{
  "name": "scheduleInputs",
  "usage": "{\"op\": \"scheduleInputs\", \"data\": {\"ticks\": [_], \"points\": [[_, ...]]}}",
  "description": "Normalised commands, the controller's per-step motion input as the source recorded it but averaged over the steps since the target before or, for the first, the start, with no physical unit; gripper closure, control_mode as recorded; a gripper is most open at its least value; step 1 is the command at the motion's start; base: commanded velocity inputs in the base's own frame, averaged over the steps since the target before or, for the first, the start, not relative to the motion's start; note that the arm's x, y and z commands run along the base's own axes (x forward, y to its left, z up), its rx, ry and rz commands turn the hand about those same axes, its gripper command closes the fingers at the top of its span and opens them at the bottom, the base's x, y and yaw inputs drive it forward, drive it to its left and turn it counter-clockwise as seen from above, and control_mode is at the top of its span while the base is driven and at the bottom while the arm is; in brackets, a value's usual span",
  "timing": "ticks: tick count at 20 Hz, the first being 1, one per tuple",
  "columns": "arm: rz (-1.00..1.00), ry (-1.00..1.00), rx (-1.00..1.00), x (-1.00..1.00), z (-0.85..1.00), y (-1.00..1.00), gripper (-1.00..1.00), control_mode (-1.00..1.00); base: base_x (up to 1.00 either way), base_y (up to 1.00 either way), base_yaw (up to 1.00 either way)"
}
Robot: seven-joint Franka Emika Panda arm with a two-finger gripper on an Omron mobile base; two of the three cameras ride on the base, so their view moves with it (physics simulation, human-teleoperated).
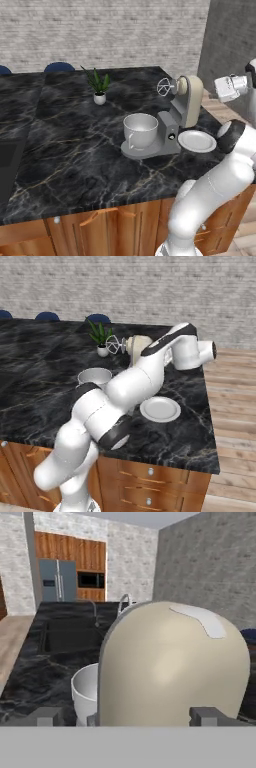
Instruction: Add butter and sugar cubes to the stand mixer bowl and then turn on the stand mixer to begin making frosting.
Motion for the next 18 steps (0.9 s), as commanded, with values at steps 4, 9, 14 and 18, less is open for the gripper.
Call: {"op": "scheduleInputs", "data": {"ticks": [4,9,14,18], "points": [[0.14,-0.03,0.04,0.37,0.0,0.0,-1.0,-1.0,0.0,0.0,0.0],[0.13,-0.01,0.0,0.03,0.0,0.34,-1.0,-1.0,0.0,0.0,0.0],[0.02,0.0,0.0,0.0,0.0,0.88,-1.0,-1.0,0.0,0.0,0.0],[0.0,0.0,-0.05,-0.01,0.0,0.98,-1.0,-1.0,0.0,0.0,0.0]]}}
